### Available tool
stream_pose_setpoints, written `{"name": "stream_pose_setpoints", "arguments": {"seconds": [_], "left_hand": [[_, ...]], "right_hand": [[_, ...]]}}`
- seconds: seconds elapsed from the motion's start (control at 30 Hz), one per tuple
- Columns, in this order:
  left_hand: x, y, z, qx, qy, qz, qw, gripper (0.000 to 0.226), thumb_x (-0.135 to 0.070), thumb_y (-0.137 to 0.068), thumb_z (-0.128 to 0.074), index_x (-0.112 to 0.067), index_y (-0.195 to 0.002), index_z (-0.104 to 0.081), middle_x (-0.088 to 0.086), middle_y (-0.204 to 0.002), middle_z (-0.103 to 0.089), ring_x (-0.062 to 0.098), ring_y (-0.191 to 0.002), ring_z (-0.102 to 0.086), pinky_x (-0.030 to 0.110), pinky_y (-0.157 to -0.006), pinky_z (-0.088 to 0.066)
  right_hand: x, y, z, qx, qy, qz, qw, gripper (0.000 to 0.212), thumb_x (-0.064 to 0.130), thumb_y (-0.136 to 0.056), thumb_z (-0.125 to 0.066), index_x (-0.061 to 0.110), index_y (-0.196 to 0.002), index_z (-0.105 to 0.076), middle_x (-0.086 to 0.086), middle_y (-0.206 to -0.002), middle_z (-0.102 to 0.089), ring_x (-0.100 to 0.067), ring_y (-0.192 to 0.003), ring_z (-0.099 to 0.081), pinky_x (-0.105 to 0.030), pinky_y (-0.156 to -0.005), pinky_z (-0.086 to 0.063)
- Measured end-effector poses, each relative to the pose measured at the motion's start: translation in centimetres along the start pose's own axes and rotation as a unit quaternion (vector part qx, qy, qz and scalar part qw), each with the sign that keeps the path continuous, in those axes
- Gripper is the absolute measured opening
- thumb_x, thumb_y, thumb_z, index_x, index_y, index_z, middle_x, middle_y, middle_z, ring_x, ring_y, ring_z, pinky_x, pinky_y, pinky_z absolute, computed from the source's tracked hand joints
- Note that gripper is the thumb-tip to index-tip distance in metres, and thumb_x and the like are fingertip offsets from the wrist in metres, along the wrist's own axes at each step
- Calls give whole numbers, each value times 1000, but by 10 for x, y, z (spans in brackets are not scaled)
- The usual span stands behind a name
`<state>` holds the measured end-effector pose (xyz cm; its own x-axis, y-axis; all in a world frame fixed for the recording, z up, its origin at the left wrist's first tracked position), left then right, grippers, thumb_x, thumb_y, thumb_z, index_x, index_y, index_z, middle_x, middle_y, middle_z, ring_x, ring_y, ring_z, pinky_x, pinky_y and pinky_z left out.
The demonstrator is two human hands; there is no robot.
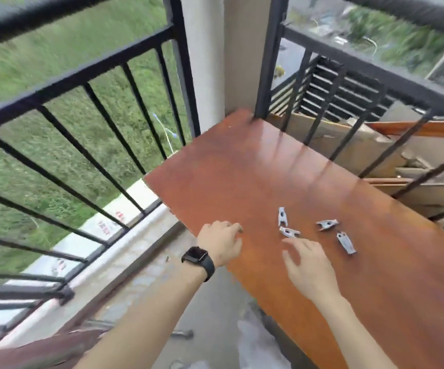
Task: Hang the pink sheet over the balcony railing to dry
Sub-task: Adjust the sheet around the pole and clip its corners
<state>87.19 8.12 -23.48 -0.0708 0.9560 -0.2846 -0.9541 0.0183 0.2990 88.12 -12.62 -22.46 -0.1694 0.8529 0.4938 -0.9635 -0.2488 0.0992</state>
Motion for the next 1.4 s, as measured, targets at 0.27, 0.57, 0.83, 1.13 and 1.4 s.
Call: {"name": "stream_pose_setpoints", "arguments": {"seconds": [0.27,0.57,0.83,1.13,1.4], "left_hand": [[-63,-125,-103,114,-34,-14,993,56,-23,-91,-51,-29,-144,-35,8,-148,-39,30,-124,-47,43,-94,-42],[-109,-200,-160,98,-218,-208,948,39,-8,-97,-39,-19,-133,-51,12,-156,-32,29,-138,-33,43,-105,-30],[-16,-146,-136,67,-23,47,996,19,-35,-100,-49,-25,-112,-59,0,-118,-61,26,-110,-53,37,-85,-43],[107,20,-76,-103,524,382,754,12,-10,-99,-33,-16,-101,-44,3,-71,-48,14,-54,-45,16,-42,-37],[166,151,94,-247,550,202,772,32,-46,-103,-44,-21,-97,-64,-21,-55,-54,-5,-46,-46,8,-43,-34]], "right_hand": [[-119,-68,-72,153,27,-105,982,55,35,-95,-58,25,-146,-41,4,-144,-44,-23,-123,-51,-37,-97,-47],[-168,-101,-113,124,49,-88,987,40,27,-95,-62,26,-135,-58,2,-140,-53,-24,-122,-52,-39,-93,-51],[-150,-83,-113,162,-54,-133,976,28,31,-98,-59,26,-126,-59,8,-118,-57,-17,-116,-51,-28,-91,-41],[28,-69,-94,213,-266,-59,938,14,29,-93,-69,43,-97,-66,26,-102,-69,15,-96,-60,-2,-76,-40],[260,-15,-68,229,-316,132,911,14,26,-91,-72,27,-104,-73,13,-97,-75,-3,-91,-68,-19,-85,-51]]}}
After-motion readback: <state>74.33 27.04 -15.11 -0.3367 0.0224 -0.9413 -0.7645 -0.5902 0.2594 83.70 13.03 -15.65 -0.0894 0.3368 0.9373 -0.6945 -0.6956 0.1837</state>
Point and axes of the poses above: each hand's wrist, its own y-axis away from the middle knuckle, its own z-axis out of the back of the hand, x = y × z, the point moved 10 cm from there along -y, towards the middle knuckle
